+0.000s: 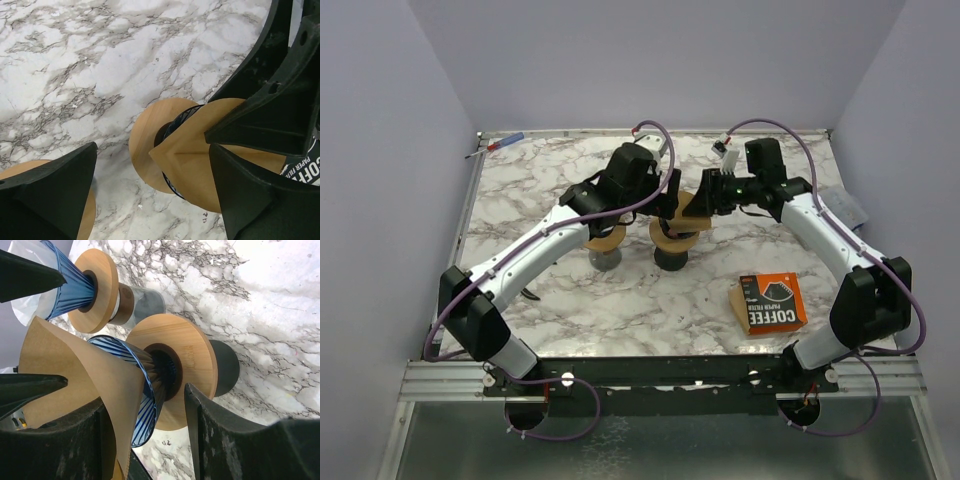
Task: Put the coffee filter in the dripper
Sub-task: Place the coffee filter in the coffee dripper.
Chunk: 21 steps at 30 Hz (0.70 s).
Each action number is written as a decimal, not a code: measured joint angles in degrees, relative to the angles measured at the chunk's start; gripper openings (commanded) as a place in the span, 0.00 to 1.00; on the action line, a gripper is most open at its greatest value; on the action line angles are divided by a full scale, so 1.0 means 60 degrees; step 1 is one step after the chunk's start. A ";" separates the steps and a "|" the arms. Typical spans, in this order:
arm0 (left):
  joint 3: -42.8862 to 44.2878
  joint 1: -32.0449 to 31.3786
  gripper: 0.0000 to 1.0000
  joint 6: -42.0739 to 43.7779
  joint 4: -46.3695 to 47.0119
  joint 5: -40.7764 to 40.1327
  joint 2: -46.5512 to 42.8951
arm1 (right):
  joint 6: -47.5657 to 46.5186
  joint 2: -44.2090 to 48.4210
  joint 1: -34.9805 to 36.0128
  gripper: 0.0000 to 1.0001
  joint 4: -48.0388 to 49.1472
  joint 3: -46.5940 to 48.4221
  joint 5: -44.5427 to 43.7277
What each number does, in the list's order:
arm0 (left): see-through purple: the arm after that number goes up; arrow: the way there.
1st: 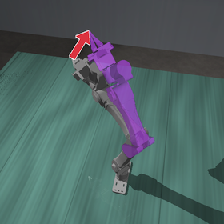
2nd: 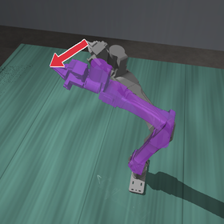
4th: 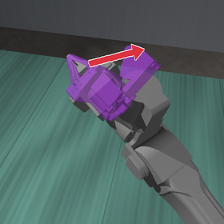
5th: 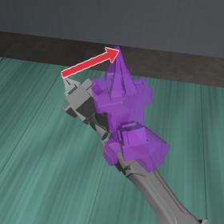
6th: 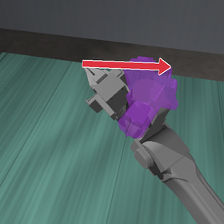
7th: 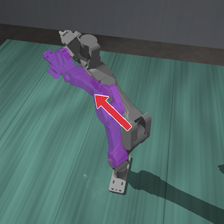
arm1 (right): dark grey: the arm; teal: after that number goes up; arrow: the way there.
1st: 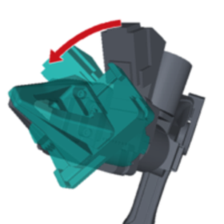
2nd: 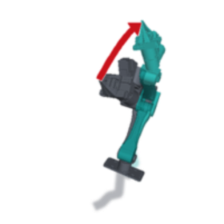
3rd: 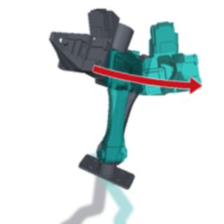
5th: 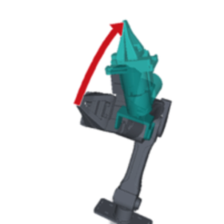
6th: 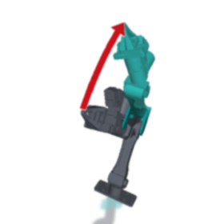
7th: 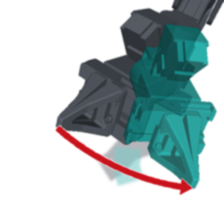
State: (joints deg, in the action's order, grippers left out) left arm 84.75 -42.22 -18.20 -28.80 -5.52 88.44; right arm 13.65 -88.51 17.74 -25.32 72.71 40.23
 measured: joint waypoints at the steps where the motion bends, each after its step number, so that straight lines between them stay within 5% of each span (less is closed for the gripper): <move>1: 0.0000 0.0000 0.91 0.0007 0.0004 0.0015 -0.0033 | 0.0000 0.0000 0.0033 0.54 -0.0026 0.0000 -0.0047; 15: -0.0004 -0.0040 0.76 0.0390 -0.0004 0.0401 -0.0769 | -0.0033 -0.0142 0.0353 0.55 -0.0379 0.0215 -0.0805; 21: 0.0106 -0.0608 0.59 0.0976 0.0000 0.0484 -0.1005 | -0.0036 -0.0171 0.0455 0.55 -0.0579 0.0328 -0.0940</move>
State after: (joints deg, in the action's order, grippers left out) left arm 85.38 -45.87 -12.34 -28.80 -2.61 82.41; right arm 13.43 -89.54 20.47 -28.80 74.67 34.59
